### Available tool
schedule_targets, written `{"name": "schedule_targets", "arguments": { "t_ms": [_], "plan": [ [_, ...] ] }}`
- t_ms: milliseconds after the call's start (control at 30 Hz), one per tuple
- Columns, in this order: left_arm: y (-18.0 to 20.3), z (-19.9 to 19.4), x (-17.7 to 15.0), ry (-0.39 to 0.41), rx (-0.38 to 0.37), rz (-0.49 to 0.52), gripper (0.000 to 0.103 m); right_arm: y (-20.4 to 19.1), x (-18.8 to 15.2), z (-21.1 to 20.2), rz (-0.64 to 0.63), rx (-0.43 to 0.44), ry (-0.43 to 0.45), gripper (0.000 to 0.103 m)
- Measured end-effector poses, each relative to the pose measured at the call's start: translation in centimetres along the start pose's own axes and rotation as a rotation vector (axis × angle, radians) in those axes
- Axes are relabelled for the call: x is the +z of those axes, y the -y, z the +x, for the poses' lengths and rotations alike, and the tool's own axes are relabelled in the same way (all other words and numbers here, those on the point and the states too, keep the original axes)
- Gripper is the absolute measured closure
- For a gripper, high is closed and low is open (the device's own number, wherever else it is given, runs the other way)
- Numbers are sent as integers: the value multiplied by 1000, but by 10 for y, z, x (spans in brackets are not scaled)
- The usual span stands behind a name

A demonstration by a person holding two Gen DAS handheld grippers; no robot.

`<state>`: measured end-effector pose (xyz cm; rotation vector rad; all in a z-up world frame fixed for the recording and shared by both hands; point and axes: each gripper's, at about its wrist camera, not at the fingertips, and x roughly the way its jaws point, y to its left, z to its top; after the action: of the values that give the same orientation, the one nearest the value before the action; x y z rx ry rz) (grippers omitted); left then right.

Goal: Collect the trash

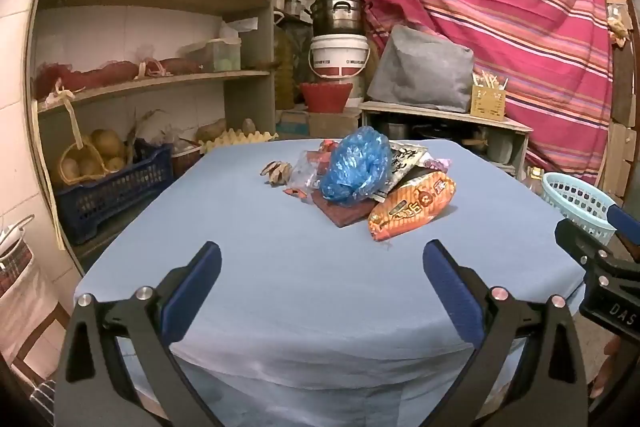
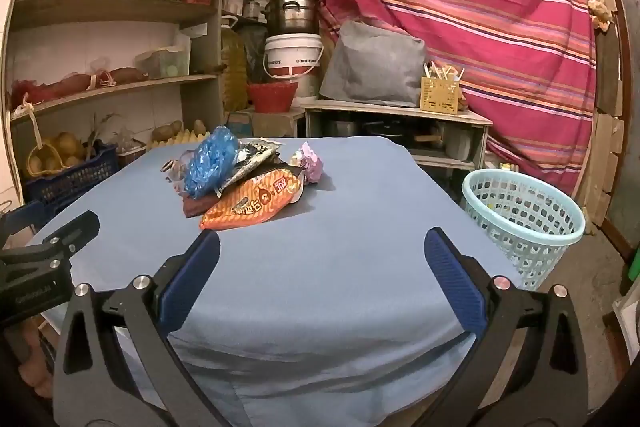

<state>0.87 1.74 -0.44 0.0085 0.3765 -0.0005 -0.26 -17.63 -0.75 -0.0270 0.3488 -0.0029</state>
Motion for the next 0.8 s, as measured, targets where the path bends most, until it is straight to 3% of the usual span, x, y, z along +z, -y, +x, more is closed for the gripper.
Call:
{"name": "schedule_targets", "arguments": {
  "t_ms": [800],
  "plan": [
    [6,-7,3,12,-5,12,5,1,0,-5,-6,-5,2,4]
  ]
}}
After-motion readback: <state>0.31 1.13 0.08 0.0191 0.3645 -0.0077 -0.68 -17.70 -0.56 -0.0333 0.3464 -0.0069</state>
